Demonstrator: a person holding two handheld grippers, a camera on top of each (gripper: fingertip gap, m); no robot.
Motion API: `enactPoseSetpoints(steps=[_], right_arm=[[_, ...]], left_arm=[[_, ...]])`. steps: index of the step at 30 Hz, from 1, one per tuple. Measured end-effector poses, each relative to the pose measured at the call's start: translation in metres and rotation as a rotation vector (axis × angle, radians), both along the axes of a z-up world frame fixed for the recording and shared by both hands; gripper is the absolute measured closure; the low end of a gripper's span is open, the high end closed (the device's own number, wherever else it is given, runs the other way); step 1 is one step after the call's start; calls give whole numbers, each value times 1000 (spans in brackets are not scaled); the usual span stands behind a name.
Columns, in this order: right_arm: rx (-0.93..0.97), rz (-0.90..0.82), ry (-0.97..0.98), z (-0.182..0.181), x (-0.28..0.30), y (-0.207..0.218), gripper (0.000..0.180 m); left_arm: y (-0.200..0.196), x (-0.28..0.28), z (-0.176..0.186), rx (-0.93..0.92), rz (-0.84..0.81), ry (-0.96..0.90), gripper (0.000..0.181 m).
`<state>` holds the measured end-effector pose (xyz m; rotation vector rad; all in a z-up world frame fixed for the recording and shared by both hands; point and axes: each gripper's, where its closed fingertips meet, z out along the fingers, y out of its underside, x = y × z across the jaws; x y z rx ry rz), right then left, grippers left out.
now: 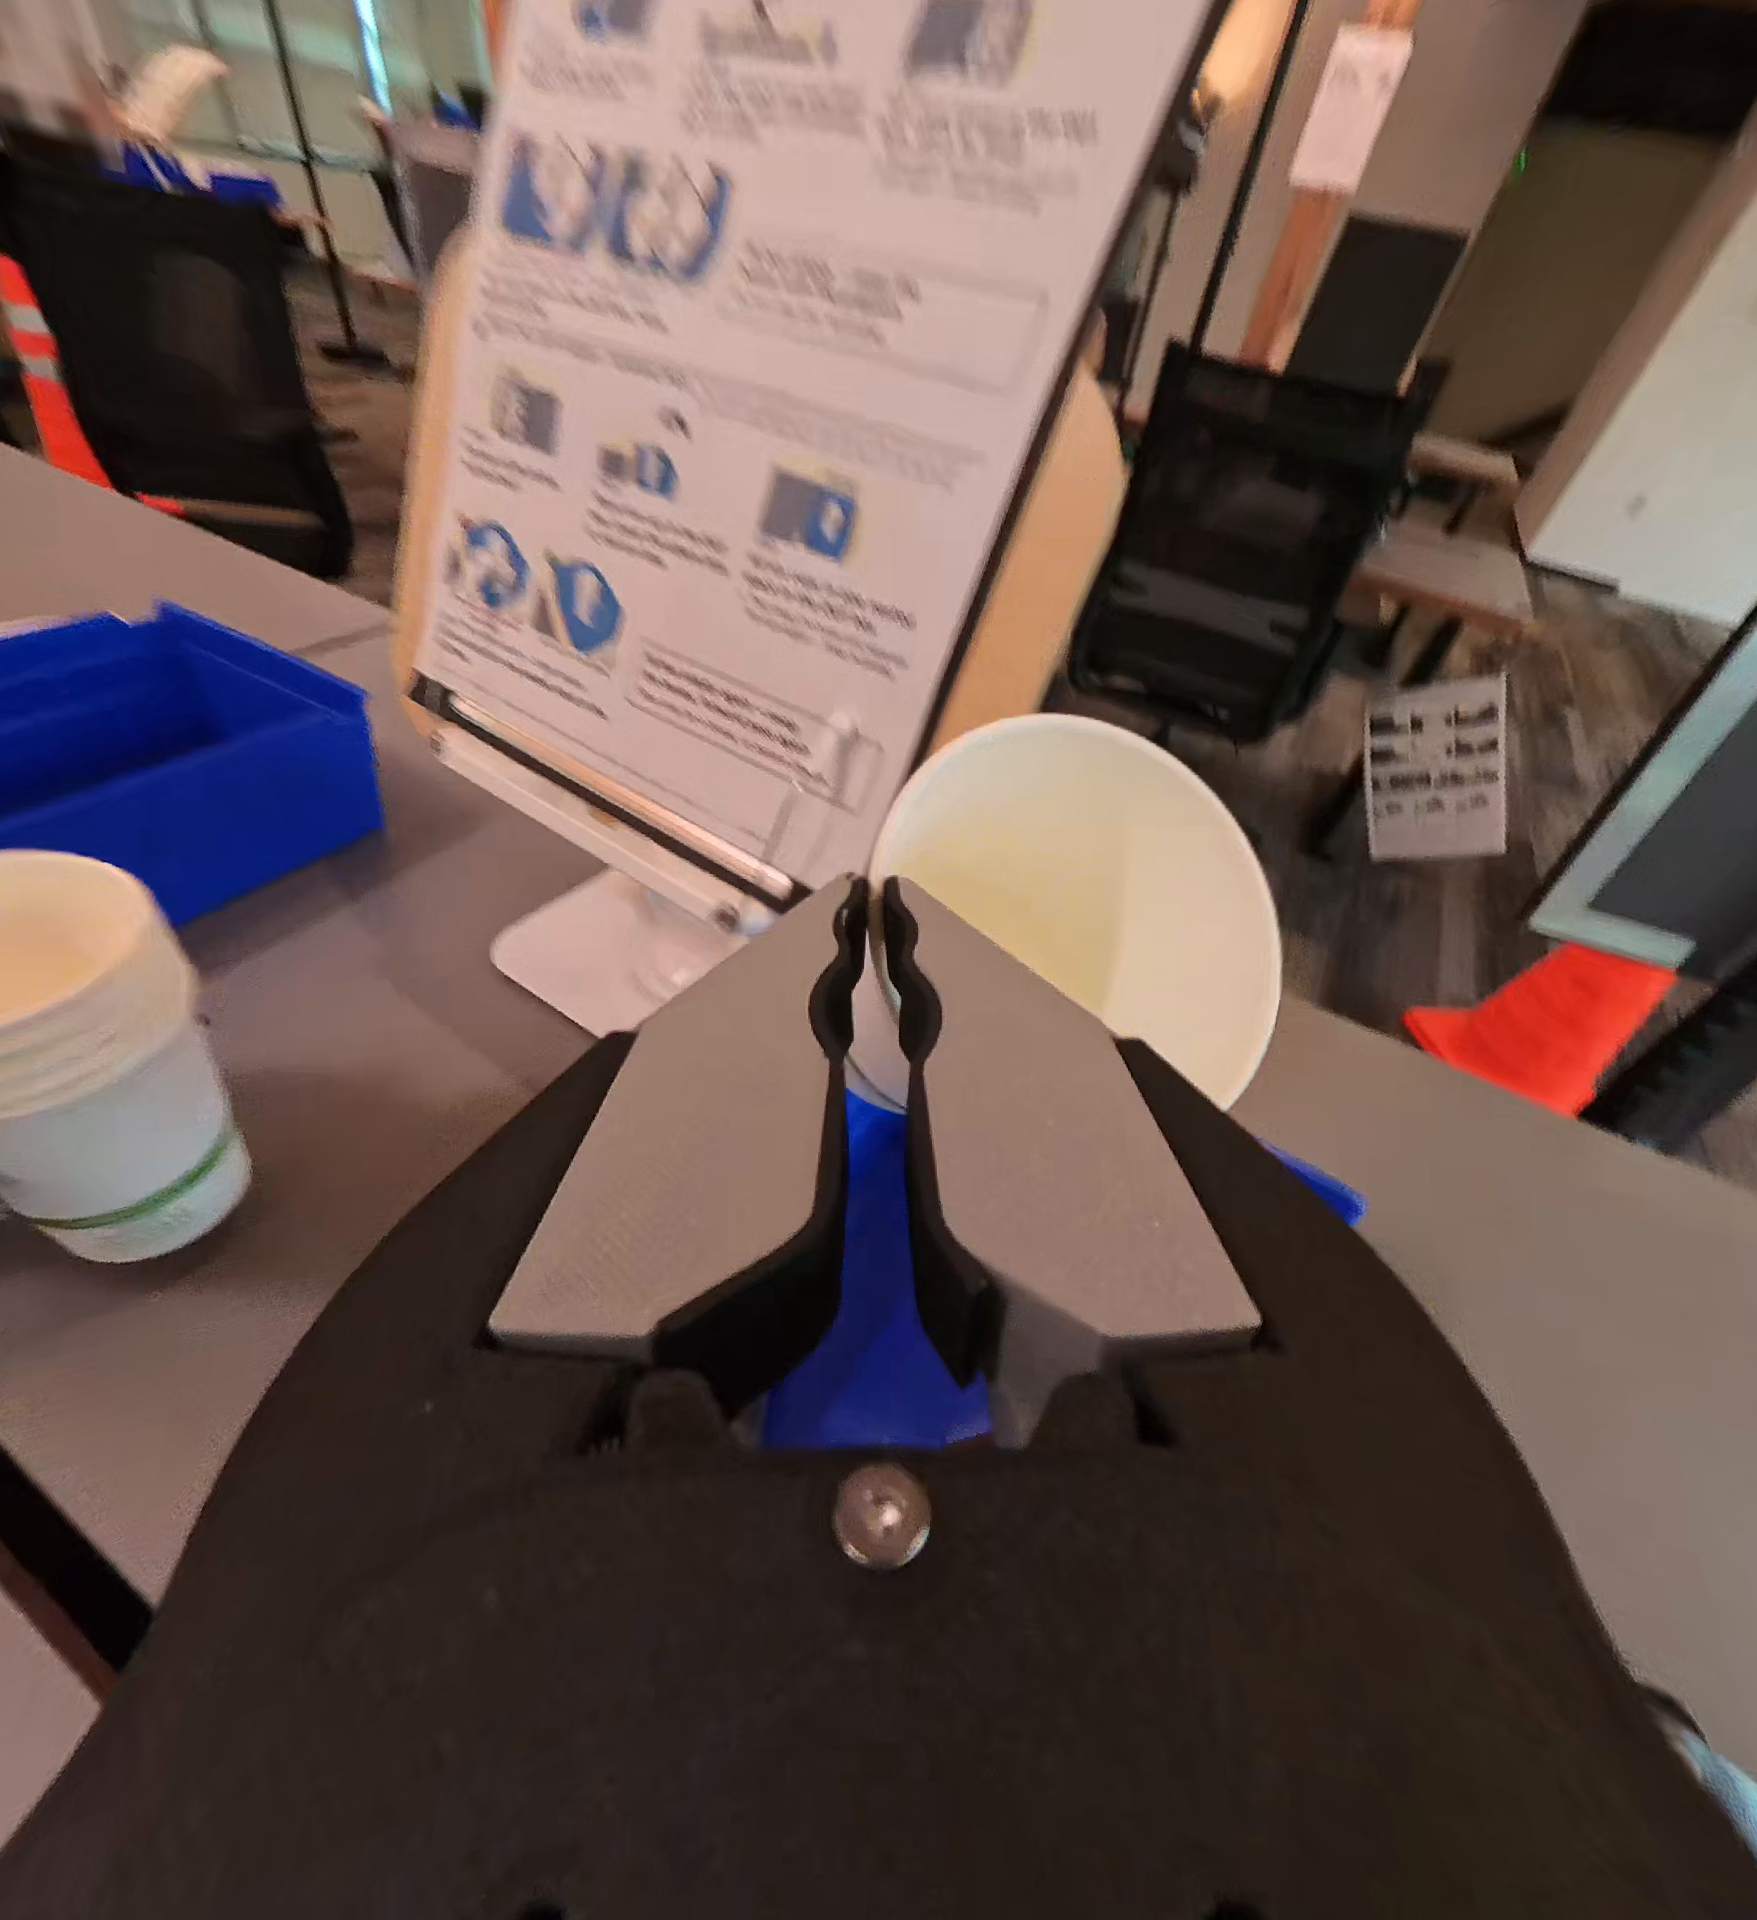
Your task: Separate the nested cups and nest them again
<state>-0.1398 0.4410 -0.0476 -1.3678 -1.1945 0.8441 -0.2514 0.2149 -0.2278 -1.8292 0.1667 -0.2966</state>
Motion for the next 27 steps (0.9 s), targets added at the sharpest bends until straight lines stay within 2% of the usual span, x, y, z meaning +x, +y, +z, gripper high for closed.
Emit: enactPoseSetpoints(steps=[1, 9, 11, 17, 24, 27], right_arm=[[-16, -16, -38, -13, -5, 9, 180], [-5, -110, -315, -109, -60, 45, 179], [-10, -129, -340, -125, -67, 51, 179], [-87, -107, -435, -162, -76, 53, 165], [-52, -80, -370, -127, -73, 36, 163], [-44, 71, -264, -84, -76, -6, 167]], left_arm=[[0, 0, 0, -1, 1, 0, 92], [1, 5, -1, -6, -13, 12, 92], [1, 6, -1, -6, -16, 10, 92], [2, 10, -3, -16, -33, 9, 92], [1, 9, 0, -3, -27, 14, 92], [0, 6, 2, 6, -12, 9, 92]])
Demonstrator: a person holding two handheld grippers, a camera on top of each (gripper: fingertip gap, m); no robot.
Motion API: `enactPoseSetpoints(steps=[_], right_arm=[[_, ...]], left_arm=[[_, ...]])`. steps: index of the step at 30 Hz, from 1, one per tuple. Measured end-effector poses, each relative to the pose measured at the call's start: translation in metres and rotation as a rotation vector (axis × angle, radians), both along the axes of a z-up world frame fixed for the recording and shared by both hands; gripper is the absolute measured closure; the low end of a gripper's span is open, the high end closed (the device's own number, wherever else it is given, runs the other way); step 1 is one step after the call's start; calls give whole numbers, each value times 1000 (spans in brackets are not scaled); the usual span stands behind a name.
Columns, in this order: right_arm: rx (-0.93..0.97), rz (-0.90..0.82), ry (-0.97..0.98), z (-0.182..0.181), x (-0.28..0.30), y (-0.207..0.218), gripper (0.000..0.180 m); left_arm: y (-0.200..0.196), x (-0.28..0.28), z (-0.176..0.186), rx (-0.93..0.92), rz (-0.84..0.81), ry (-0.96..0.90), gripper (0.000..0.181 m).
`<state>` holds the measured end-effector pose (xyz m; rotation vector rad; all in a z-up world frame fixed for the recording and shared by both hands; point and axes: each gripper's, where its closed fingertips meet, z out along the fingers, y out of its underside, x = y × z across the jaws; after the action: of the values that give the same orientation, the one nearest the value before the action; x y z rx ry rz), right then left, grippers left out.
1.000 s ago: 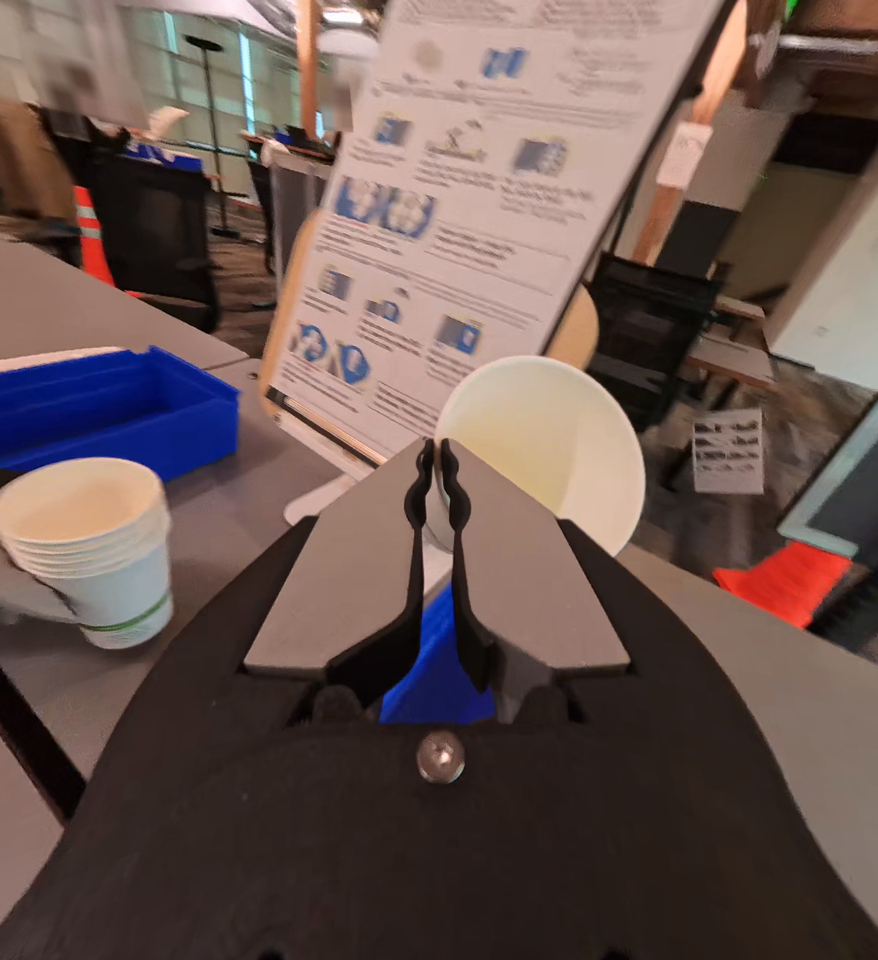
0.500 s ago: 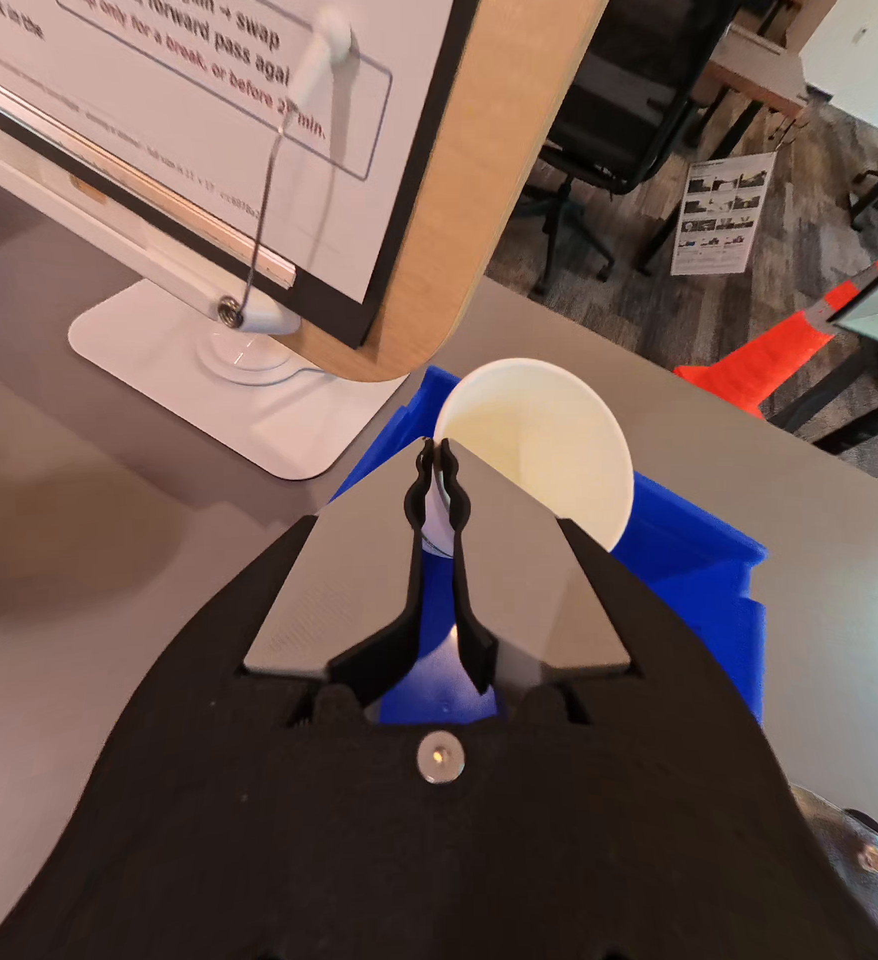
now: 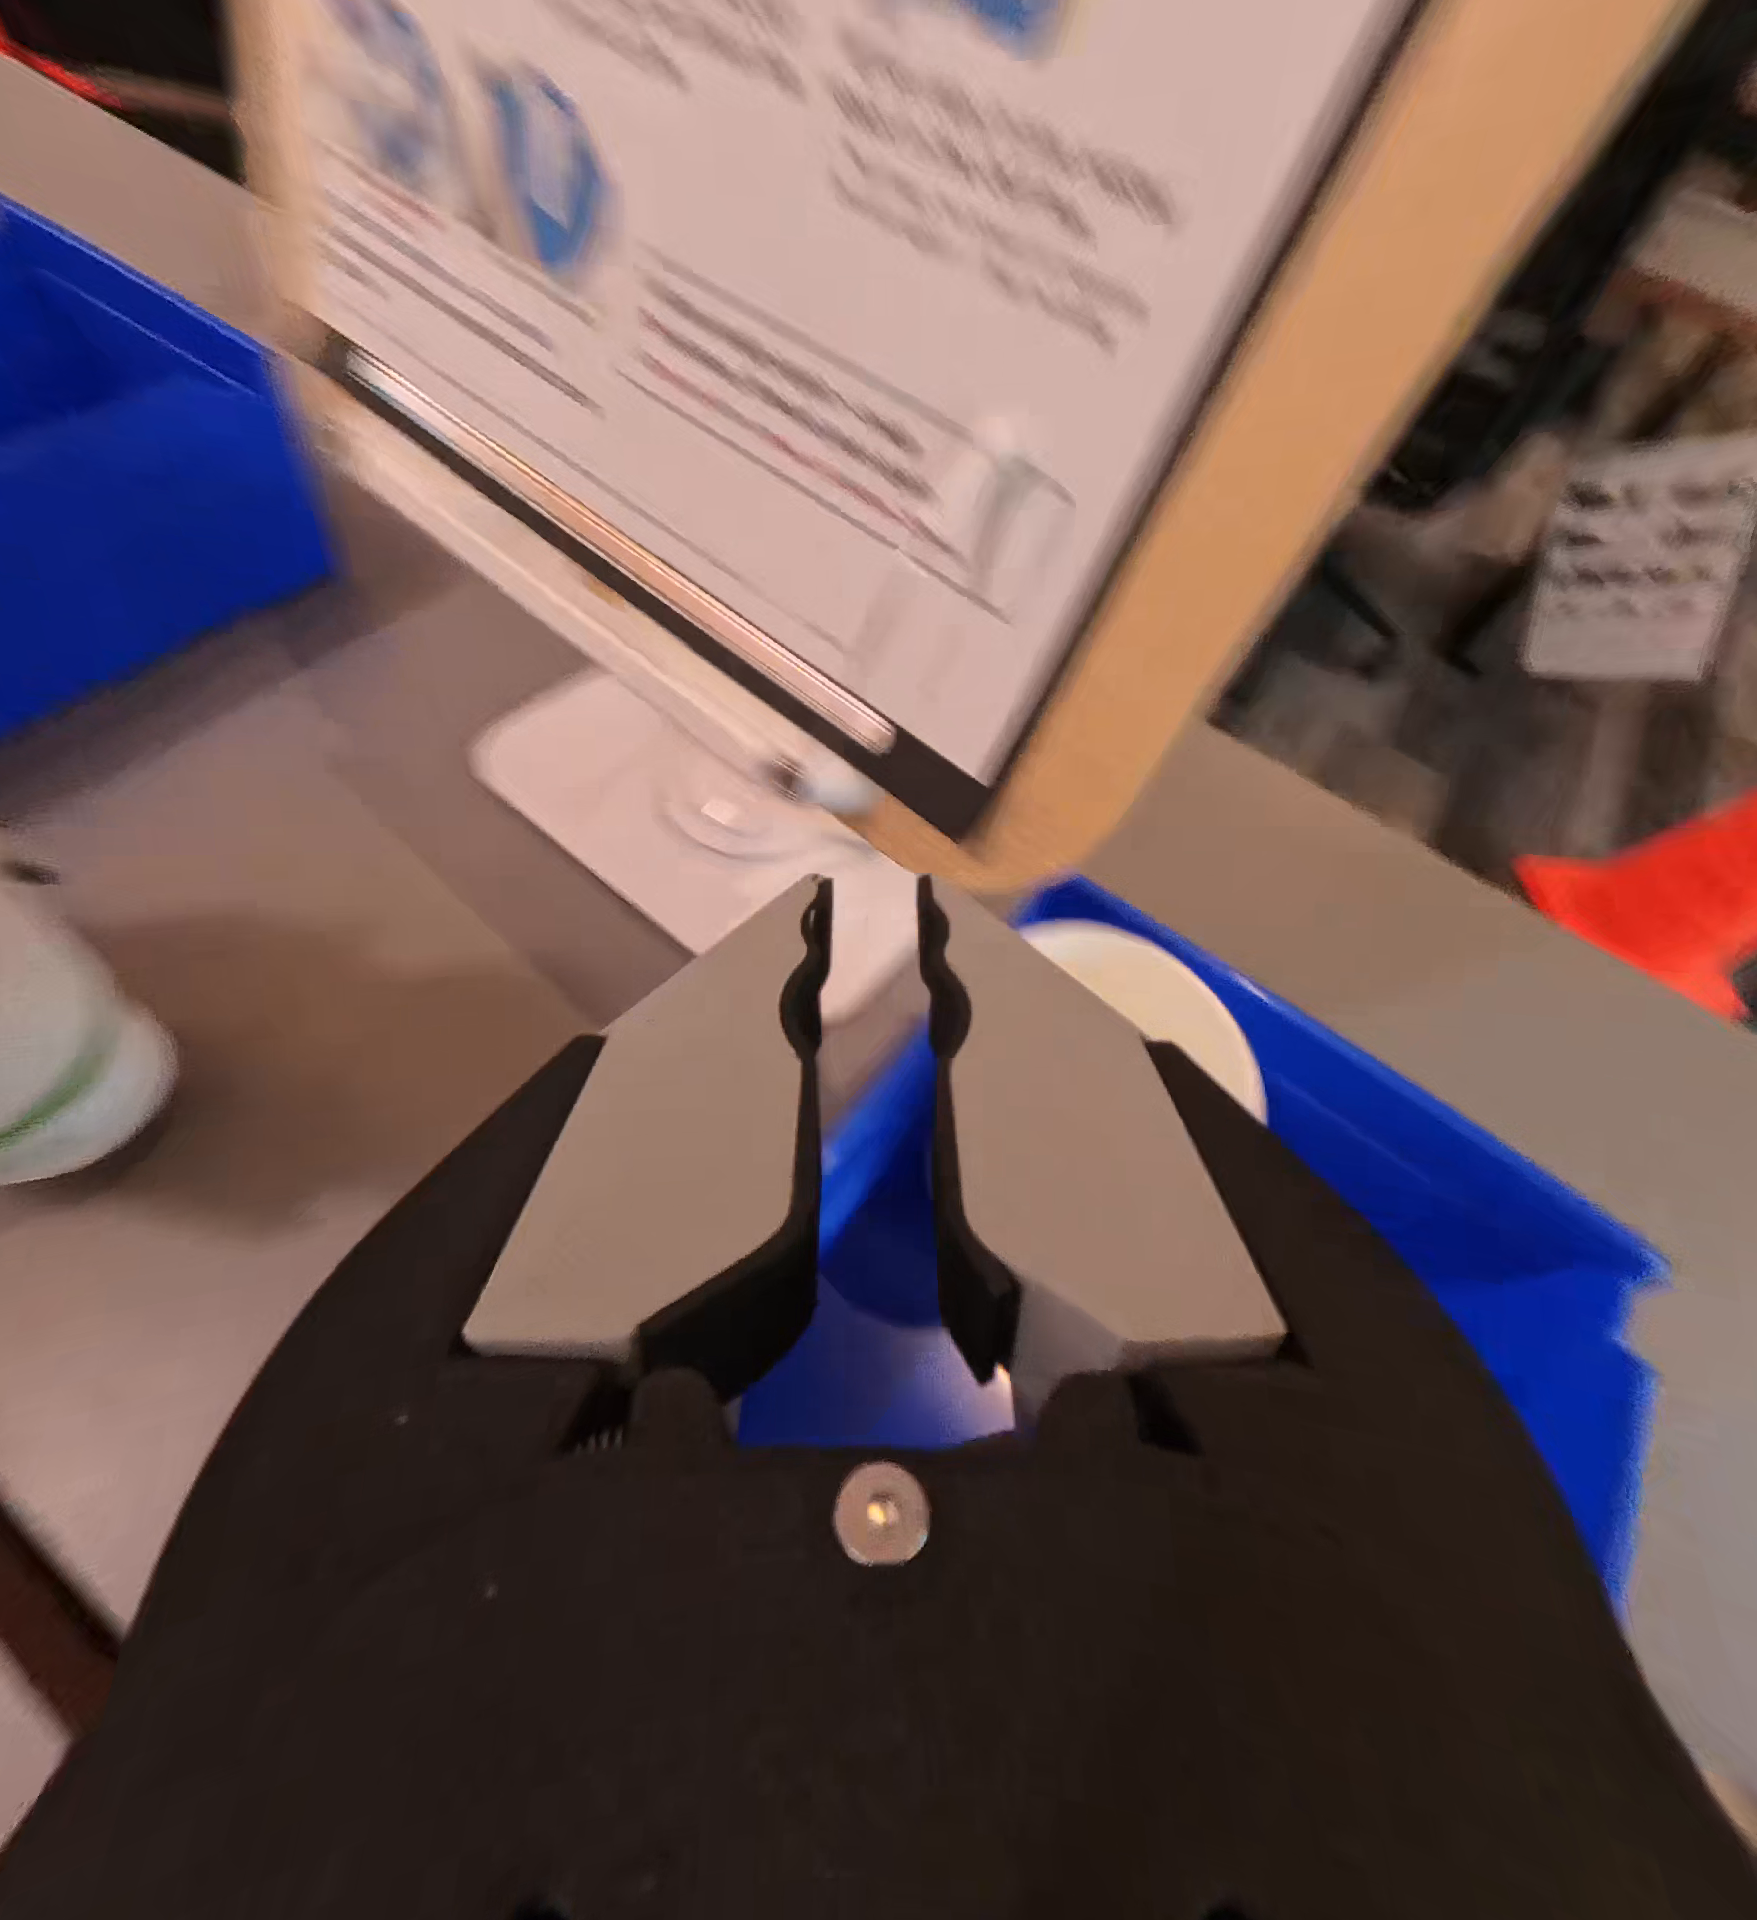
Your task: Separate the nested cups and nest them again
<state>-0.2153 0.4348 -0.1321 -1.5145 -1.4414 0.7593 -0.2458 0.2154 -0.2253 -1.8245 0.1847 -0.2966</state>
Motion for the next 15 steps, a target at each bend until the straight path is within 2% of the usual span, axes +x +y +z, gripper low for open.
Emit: enactPoseSetpoints(steps=[4, 7, 11, 15], right_arm=[[-64, 436, 153, 52, -1, -111, 176], [-71, 723, 107, 52, 4, -188, 175], [-13, 889, -6, 25, -2, -249, 171], [30, 927, -143, -9, -12, -273, 170]], left_arm=[[0, -2, -1, -6, 7, -7, 92], [1, 0, -4, -17, -1, -2, 92], [0, 3, -6, -22, -13, 16, 92], [0, 2, -4, -16, -11, 21, 93]])
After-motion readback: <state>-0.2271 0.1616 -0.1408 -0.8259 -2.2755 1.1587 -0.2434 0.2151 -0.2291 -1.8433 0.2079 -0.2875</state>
